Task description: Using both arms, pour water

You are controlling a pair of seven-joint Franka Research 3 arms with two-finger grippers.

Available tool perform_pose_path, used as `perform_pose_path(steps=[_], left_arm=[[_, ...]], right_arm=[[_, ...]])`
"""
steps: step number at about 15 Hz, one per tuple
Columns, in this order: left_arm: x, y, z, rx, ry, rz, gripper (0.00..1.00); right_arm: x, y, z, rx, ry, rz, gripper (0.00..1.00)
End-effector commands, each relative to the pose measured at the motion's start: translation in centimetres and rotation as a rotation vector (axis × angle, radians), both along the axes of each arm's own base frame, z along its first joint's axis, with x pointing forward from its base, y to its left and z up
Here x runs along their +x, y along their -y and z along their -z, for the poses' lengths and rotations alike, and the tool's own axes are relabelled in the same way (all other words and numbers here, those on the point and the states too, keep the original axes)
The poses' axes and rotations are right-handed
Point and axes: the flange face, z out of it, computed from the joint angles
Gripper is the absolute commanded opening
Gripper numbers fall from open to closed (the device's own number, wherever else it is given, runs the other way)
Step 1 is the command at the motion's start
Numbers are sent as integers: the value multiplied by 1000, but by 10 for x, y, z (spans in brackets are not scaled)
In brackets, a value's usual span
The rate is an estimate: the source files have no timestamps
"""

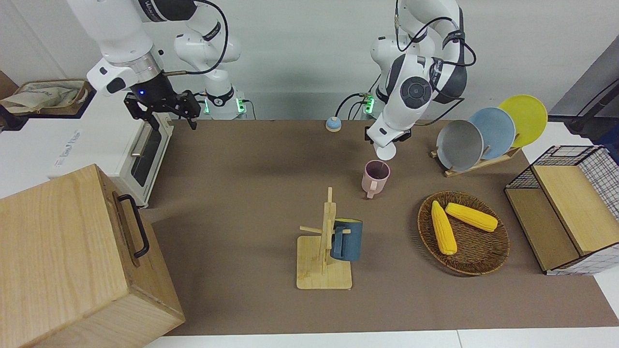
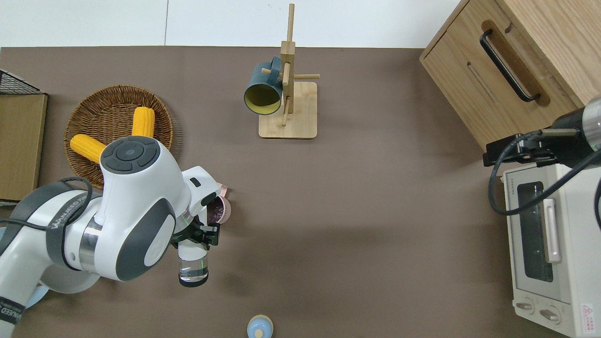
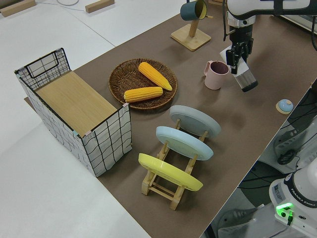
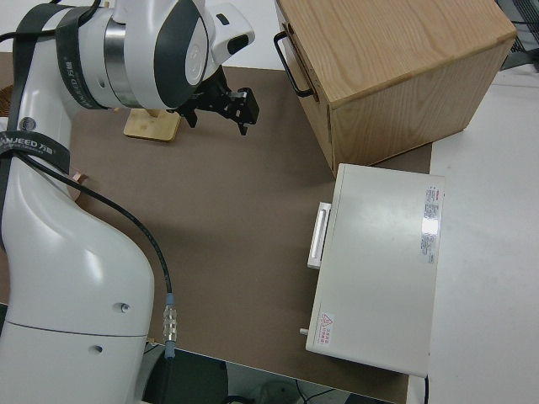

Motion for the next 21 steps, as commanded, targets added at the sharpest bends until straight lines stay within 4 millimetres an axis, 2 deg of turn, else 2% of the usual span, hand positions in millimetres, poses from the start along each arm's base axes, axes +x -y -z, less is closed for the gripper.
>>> perform_pose_path(steps=[1,3,5,9,13,16,19,21], left_arm=[[-11,-5,-25,10,49,-7,41],[-27,-7,-26,-18,119,-28,41],[-47,-21,-25,-46,225,-56,41],[-66,-18,-22,-98,398,-72,41],[-66,-10,-18,-120,461,-65,43],[-70,-13,-22,-119,473,-65,45],[-64,-33,-26,-119,485,-83,41],[-51,-59,-33,-123,511,-107,41]], right_arm=[[-6,2,-2,15,-5,-9,992],[-6,2,-2,15,-5,-9,992],[-6,2,-2,15,-5,-10,992],[-6,2,-2,15,-5,-9,992],[-6,2,-2,15,-5,-9,992],[-6,2,-2,15,-5,-9,992],[-6,2,-2,15,-5,-9,992],[-6,2,-2,15,-5,-9,992]])
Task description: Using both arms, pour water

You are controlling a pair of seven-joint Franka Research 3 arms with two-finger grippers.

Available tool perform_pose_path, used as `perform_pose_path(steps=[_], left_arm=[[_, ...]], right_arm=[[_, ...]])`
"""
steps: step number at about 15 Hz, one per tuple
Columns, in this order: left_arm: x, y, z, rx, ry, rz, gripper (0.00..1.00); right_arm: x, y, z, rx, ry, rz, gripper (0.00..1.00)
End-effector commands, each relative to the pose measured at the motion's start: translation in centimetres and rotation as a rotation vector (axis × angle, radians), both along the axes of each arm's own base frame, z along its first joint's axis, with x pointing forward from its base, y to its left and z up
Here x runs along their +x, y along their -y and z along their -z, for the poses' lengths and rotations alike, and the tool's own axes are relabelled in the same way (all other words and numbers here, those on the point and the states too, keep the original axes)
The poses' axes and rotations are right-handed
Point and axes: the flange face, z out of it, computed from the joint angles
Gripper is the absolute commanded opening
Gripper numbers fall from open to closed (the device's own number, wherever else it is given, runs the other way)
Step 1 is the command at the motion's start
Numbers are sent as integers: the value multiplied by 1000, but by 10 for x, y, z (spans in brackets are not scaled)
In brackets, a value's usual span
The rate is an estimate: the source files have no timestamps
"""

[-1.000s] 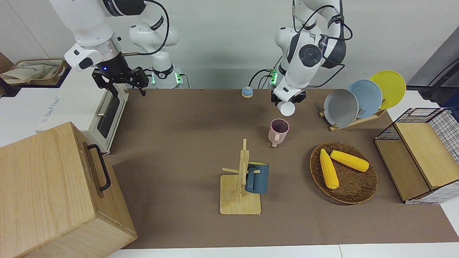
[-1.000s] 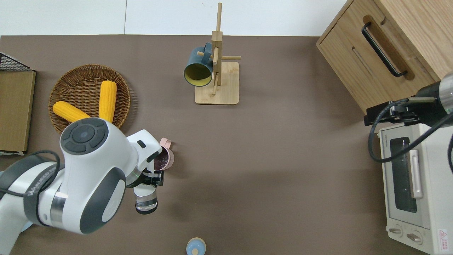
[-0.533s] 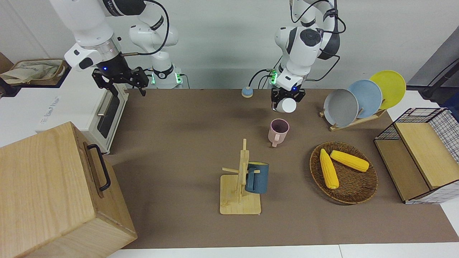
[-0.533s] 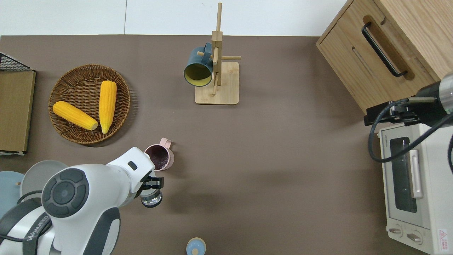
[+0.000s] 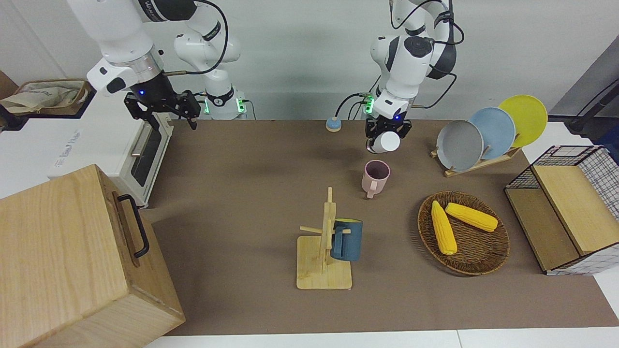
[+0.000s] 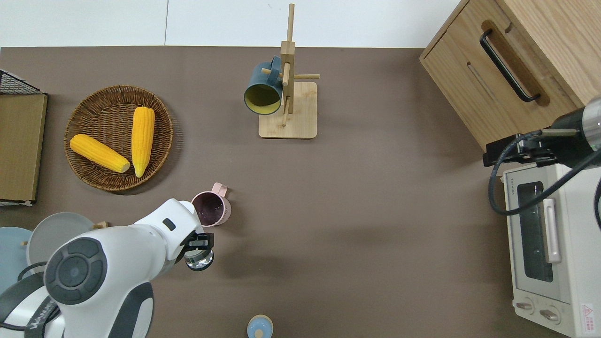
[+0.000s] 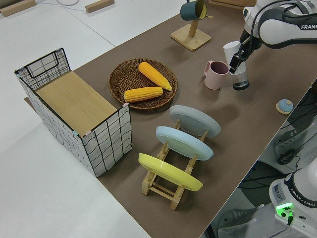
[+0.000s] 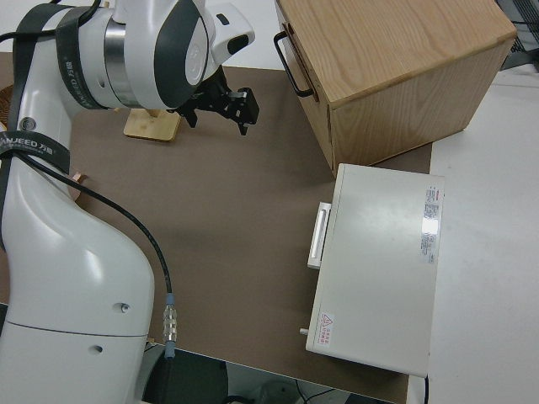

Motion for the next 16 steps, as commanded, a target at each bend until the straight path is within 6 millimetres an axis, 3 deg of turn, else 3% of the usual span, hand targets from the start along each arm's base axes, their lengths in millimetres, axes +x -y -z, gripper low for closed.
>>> perform_pose_path(steps=[1,8,12,14,16], left_arm=[[14,-51,-27,-26,86,-35,41],[88,-132,-99,26,235,-98,45],[126,-182,-152,68,330,-116,43],[144,-204,-159,71,358,-130,43],[165,-242,-177,88,405,-150,41]], right_arm=[[-6,2,-2,15,-5,-10,992],[-6,2,-2,15,-5,-9,992],[-6,2,-2,15,-5,-9,992],[-6,2,-2,15,-5,-9,992],[-6,2,-2,15,-5,-9,992]])
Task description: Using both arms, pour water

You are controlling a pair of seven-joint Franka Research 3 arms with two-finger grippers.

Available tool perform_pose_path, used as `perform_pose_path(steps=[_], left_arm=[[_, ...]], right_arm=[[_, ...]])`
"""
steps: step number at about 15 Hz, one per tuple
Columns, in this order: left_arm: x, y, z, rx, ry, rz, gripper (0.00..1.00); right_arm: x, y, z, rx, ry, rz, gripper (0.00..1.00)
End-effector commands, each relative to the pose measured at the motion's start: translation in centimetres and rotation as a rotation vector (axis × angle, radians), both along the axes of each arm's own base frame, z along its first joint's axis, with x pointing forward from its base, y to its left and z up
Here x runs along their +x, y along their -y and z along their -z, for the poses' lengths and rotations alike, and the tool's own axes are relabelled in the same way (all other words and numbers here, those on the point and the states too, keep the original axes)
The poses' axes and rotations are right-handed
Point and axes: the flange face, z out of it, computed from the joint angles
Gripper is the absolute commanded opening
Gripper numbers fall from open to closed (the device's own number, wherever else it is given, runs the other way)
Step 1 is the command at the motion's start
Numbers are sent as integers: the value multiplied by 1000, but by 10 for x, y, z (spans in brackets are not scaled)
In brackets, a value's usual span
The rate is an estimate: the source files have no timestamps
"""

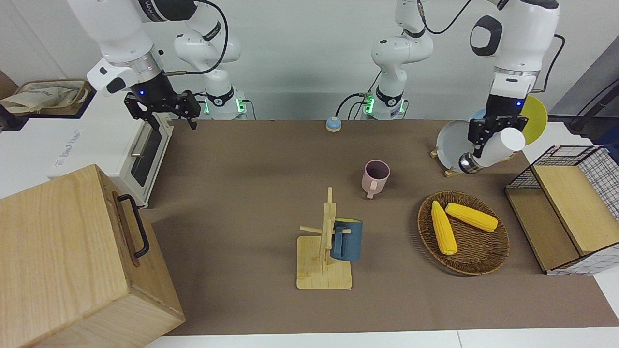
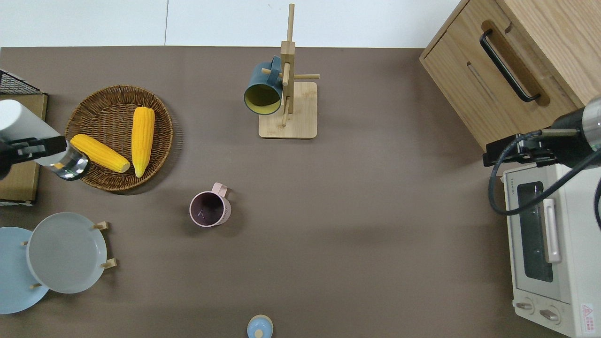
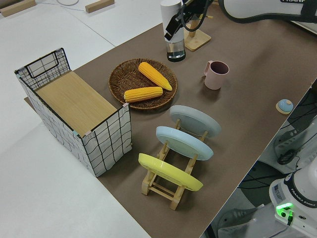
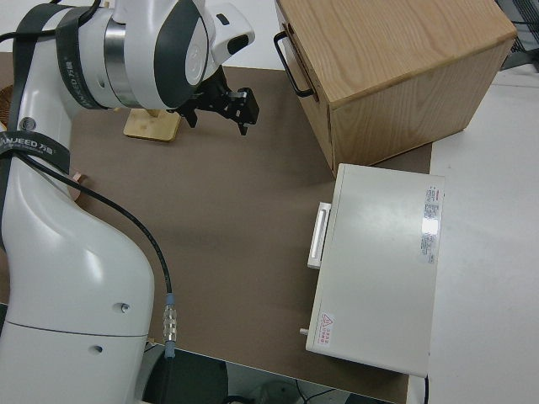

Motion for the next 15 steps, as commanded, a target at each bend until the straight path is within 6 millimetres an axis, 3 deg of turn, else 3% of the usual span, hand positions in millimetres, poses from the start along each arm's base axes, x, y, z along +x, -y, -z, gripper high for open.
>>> perform_pose_path(steps=[1,4,7,12,15], left_arm=[[49,-56,-43,52,94,0,41],[69,-112,-55,79,135,-25,41],[75,-170,-51,106,169,-33,45],[74,-212,-46,99,276,-44,45],[62,-248,-42,79,307,-35,47]], right_arm=[[-6,2,-2,15,-5,-10,992],[-6,2,-2,15,-5,-9,992],[-6,2,-2,15,-5,-10,992],[-6,2,-2,15,-5,-9,992],[-6,2,-2,15,-5,-9,992]])
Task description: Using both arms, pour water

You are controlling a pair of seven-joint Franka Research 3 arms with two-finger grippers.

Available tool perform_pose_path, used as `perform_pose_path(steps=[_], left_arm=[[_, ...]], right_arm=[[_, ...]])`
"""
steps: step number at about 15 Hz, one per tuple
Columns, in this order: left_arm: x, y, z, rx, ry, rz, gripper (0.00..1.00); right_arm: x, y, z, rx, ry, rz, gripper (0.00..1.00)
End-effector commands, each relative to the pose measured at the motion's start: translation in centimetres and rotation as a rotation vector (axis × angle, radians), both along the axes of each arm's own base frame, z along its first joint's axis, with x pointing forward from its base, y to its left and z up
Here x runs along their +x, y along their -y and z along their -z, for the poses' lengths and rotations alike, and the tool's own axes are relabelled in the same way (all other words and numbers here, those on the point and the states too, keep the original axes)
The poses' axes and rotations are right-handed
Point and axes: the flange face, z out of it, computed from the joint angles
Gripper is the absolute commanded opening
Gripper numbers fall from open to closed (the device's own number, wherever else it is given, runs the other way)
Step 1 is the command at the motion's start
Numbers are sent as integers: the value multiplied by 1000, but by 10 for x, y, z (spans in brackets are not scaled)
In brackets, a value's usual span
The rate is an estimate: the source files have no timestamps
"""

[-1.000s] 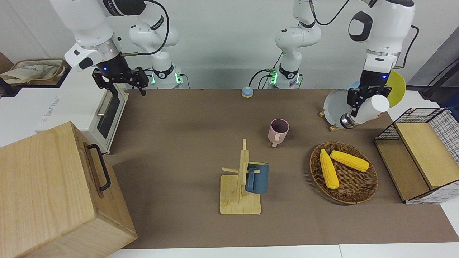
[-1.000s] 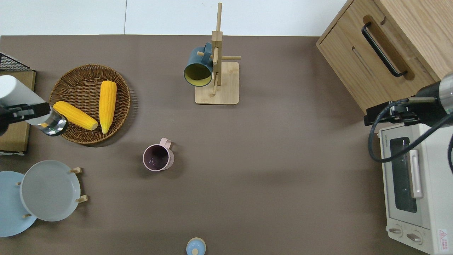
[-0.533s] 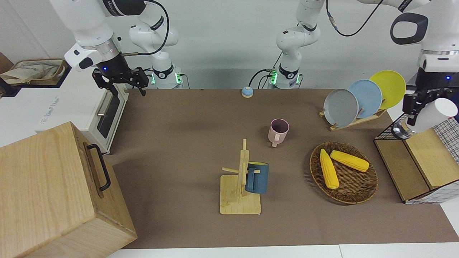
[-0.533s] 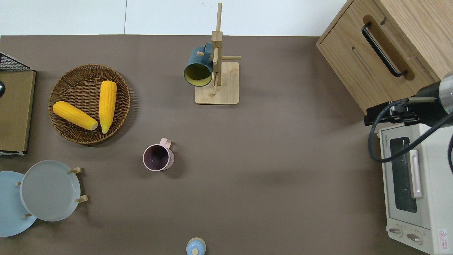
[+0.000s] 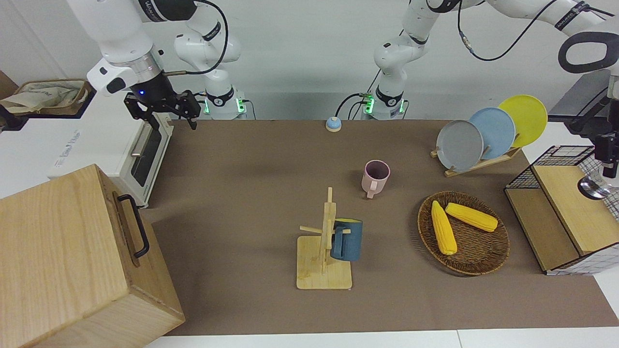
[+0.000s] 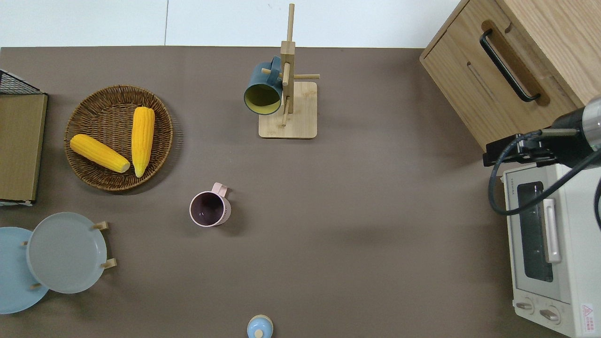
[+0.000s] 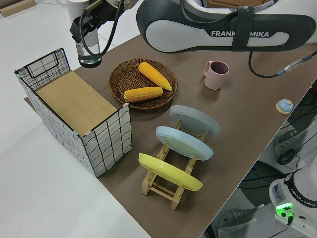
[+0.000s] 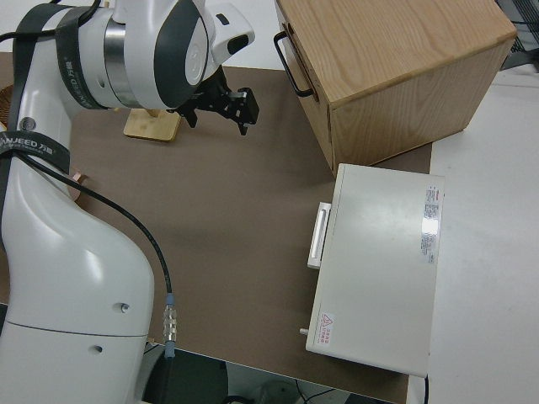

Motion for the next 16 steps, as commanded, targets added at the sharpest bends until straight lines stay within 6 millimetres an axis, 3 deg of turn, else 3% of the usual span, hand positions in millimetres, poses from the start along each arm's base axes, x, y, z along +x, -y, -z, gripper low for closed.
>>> perform_pose_path(steps=[1,3,6,12,16], left_arm=[[-14,-43,-11,6,73,43,50],[-25,-65,-7,-7,100,77,52],[-33,-80,16,-7,83,122,54],[-32,-82,57,-39,37,151,73],[-37,-101,74,-45,34,164,75]], right_arm=[[-6,2,-2,15,-5,-9,992],[-6,2,-2,15,-5,-10,992],[-6,2,-2,15,-5,-9,992],[-6,2,-2,15,-5,-9,992],[-6,2,-2,15,-5,-10,992]])
